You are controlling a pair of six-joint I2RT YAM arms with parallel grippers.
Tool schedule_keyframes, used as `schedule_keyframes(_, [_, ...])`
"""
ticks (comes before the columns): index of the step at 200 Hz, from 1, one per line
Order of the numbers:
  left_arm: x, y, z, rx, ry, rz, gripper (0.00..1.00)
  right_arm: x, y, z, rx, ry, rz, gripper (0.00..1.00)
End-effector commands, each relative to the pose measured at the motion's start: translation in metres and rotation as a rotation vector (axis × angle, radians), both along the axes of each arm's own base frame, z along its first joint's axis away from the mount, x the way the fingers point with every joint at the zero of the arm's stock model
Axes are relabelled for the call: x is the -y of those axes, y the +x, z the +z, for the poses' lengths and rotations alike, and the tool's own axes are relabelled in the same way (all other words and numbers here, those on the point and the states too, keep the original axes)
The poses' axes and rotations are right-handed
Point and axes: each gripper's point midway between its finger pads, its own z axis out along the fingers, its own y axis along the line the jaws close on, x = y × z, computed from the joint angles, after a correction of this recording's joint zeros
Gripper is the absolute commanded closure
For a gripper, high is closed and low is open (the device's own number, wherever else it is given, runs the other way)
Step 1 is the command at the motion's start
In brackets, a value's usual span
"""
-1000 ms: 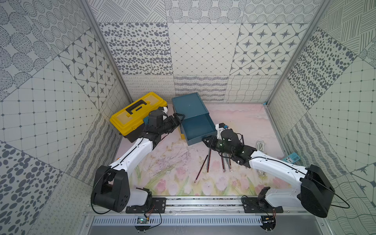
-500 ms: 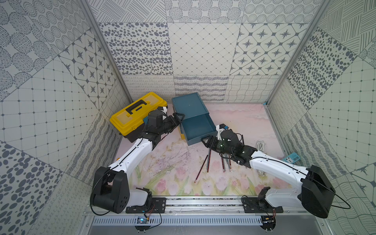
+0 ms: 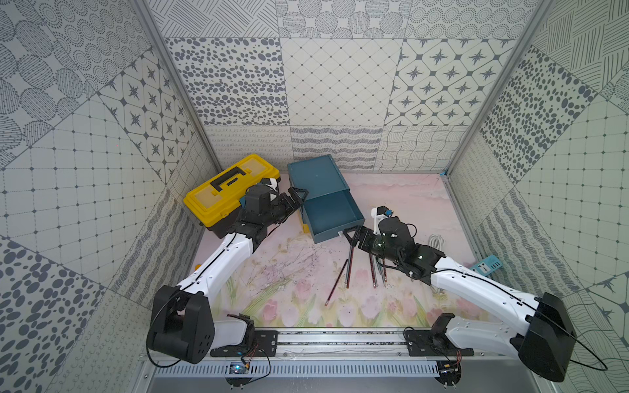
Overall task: Please place the pencils in the drawer according to their color
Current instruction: Pick up the pencil from the center of the board.
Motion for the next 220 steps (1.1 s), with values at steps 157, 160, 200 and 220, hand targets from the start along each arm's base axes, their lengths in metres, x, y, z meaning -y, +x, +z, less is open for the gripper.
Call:
schedule_keyframes(157, [-0.065, -0.033, 0.012, 0.048, 0.101, 0.151, 0.01, 0.158, 0.029, -0.024, -0.262, -0.364, -0.213, 0.21])
schedule_keyframes(160, [-0.066, -0.033, 0.011, 0.045, 0.104, 0.153, 0.01, 0.16, 0.029, -0.028, -0.277, -0.38, -0.21, 0.21])
schedule_keyframes(200, [-0.072, -0.043, 0.003, 0.029, 0.114, 0.169, 0.01, 0.182, 0.031, -0.057, -0.393, -0.528, -0.195, 0.22])
schedule_keyframes(220, [-0.075, -0.045, -0.002, 0.015, 0.125, 0.175, 0.01, 0.189, 0.03, -0.069, -0.44, -0.583, -0.182, 0.22])
